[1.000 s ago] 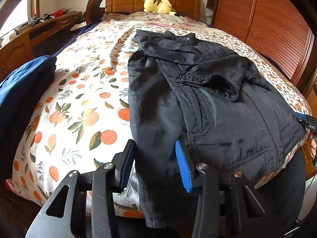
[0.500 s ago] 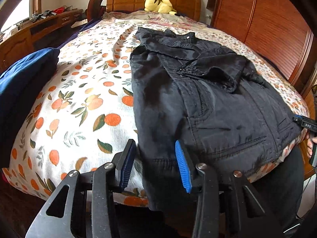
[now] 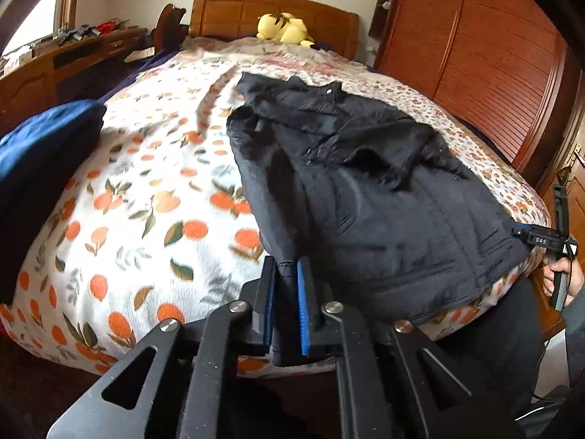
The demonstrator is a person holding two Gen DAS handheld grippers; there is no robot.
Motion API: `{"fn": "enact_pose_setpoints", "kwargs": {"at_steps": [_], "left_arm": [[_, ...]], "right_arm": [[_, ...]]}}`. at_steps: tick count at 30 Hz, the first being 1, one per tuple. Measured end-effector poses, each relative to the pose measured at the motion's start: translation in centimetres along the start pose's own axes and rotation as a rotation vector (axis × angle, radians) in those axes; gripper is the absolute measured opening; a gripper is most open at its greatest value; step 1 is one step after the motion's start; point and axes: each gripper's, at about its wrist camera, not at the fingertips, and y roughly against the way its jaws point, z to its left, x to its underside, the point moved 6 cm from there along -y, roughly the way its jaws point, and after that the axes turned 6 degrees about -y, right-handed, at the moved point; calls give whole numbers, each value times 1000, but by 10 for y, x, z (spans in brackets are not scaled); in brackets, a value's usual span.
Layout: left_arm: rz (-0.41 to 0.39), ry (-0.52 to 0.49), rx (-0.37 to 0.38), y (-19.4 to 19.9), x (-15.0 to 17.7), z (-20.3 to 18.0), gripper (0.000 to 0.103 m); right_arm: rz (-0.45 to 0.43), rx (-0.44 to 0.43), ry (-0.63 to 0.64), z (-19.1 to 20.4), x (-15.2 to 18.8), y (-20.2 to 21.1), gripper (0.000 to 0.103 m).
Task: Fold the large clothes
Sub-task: 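Close the left tool on the jacket side edge while the right tool grips the same edge, then lift the jacket side with both tools and fold it over the jacket body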
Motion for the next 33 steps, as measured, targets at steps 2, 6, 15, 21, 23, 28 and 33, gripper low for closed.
{"fn": "enact_pose_setpoints", "kwargs": {"at_steps": [2, 6, 15, 21, 23, 28, 33], "left_arm": [[-11, -12, 2, 3, -9, -5, 9], [-32, -36, -3, 10, -20, -14, 9], [56, -58, -22, -10, -1, -12, 9], [114, -35, -23, -23, 8, 1, 9], [143, -47, -46, -27, 13, 3, 9], [149, -30, -36, -28, 19, 7, 10], [113, -24, 2, -17, 7, 0, 6]], "right_arm": [[2, 2, 34, 4, -3, 1, 33], [-7, -11, 50, 7, -7, 2, 23], [-15, -48, 12, 1, 1, 1, 22], [0, -60, 1, 0, 1, 1, 22], [4, -55, 6, 0, 1, 1, 22], [15, -62, -3, 1, 0, -1, 22], [-13, -117, -26, 2, -11, 8, 17]]}}
